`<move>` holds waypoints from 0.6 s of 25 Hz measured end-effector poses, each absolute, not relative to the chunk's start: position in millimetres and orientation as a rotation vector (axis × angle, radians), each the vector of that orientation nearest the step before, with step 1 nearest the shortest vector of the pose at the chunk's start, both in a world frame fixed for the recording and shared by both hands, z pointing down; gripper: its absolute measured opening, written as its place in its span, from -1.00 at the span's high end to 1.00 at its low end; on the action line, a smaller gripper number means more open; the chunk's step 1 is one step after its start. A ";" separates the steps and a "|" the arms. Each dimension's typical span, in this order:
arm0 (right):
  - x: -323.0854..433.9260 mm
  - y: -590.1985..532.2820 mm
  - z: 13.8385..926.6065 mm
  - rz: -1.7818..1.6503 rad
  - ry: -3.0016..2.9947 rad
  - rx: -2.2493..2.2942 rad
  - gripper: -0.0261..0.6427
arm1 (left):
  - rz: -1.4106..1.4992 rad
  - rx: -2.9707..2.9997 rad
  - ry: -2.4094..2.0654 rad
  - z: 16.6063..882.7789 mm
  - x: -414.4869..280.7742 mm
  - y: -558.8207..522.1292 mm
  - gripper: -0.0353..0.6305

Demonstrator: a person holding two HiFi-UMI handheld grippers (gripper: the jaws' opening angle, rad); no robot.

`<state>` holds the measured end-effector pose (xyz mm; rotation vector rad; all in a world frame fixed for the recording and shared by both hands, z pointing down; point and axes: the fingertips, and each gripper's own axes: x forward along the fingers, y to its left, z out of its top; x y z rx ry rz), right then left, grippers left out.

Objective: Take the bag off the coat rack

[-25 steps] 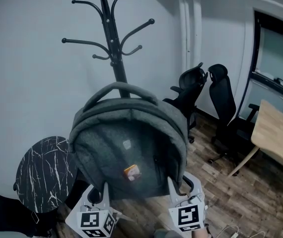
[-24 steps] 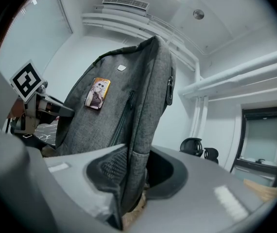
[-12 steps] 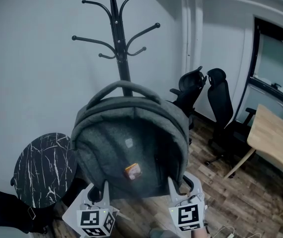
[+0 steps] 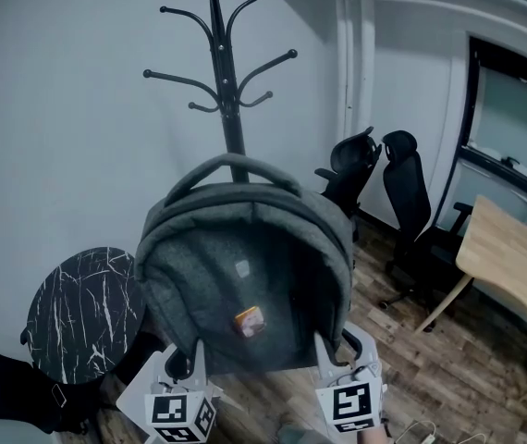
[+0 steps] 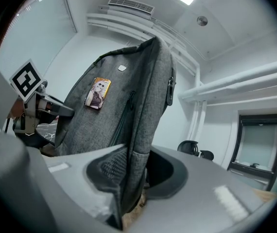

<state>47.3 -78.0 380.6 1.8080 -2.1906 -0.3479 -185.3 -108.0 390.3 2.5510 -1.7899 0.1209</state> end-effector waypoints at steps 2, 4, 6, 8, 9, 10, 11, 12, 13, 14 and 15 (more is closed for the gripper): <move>47.8 -75.1 378.1 -0.347 -2.187 1.809 0.63 | 0.118 2.554 -1.786 387.6 -184.6 -105.5 0.68; 48.1 -71.0 376.2 -0.349 -2.183 1.812 0.63 | 0.109 2.553 -1.782 383.5 -183.5 -101.1 0.68; 47.6 -64.5 375.8 -0.354 -2.176 1.816 0.63 | 0.100 2.555 -1.777 381.9 -183.6 -95.0 0.68; 46.4 -57.5 376.8 -0.355 -2.167 1.823 0.63 | 0.094 2.562 -1.771 383.1 -184.8 -89.6 0.68; 45.6 -54.4 377.3 -0.356 -2.163 1.826 0.63 | 0.090 2.565 -1.768 383.6 -185.6 -87.3 0.68; 44.8 -51.7 377.6 -0.357 -2.159 1.829 0.63 | 0.086 2.569 -1.765 383.9 -186.2 -85.4 0.68; 44.2 -49.2 377.5 -0.359 -2.155 1.832 0.63 | 0.083 2.574 -1.761 384.2 -186.7 -83.7 0.68; 43.8 -46.8 377.2 -0.362 -2.150 1.835 0.63 | 0.080 2.579 -1.756 384.8 -187.0 -82.2 0.68; 43.6 -44.4 376.9 -0.366 -2.146 1.838 0.63 | 0.079 2.585 -1.751 386.2 -187.4 -80.7 0.68; 43.6 -41.9 376.6 -0.368 -2.142 1.842 0.63 | 0.078 2.590 -1.747 388.0 -187.6 -79.2 0.68; 43.6 -39.7 376.5 -0.369 -2.139 1.846 0.63 | 0.077 2.592 -1.743 389.3 -187.7 -77.6 0.68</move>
